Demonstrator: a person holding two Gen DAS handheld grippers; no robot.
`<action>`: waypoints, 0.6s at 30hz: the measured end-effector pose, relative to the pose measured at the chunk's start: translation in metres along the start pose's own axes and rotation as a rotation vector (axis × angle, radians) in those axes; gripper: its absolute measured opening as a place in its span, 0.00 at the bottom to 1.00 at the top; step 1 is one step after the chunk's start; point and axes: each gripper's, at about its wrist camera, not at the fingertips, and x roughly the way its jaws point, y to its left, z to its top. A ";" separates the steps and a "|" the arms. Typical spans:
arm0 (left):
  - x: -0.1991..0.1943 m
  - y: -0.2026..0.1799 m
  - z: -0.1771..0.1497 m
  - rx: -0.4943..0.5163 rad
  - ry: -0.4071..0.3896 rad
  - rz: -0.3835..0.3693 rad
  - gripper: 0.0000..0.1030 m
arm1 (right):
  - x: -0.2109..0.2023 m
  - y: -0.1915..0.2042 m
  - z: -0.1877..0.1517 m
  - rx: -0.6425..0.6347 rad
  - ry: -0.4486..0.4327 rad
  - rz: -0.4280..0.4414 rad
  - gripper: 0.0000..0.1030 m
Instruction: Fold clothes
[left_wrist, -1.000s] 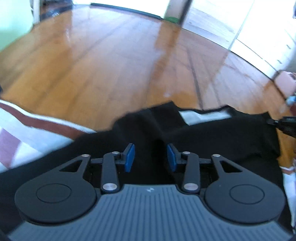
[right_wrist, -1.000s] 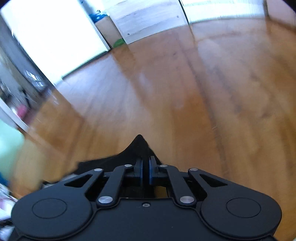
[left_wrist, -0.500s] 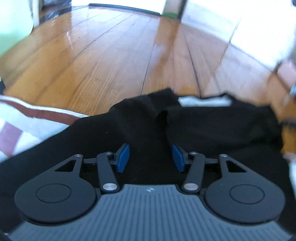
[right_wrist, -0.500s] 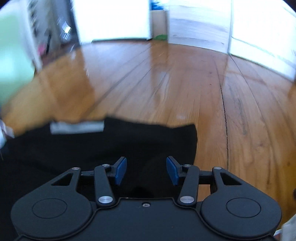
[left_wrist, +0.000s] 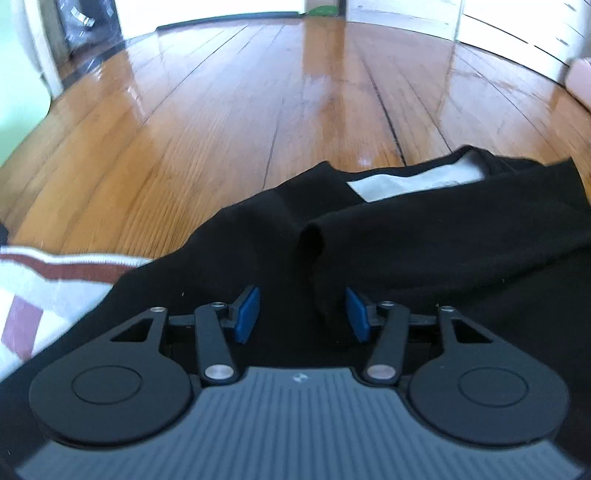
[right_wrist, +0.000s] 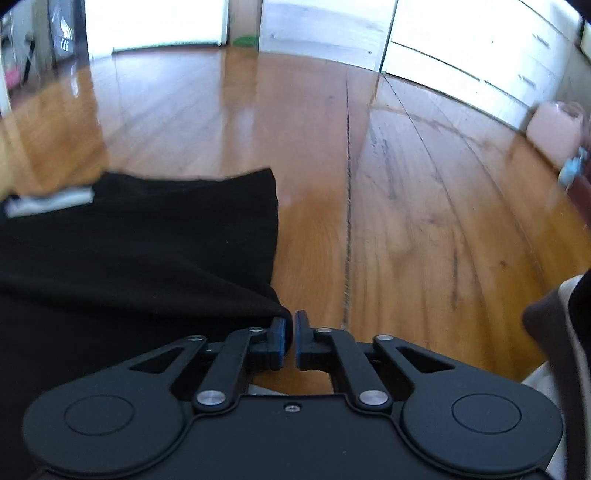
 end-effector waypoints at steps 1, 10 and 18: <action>-0.001 0.003 0.001 -0.021 0.003 0.000 0.50 | -0.001 0.007 -0.001 -0.062 -0.001 -0.018 0.08; -0.071 0.084 -0.045 -0.264 -0.052 0.023 0.67 | -0.105 0.029 0.008 0.042 -0.088 0.250 0.69; -0.133 0.179 -0.147 -0.647 -0.007 0.127 0.67 | -0.132 0.137 0.005 -0.006 -0.071 0.571 0.69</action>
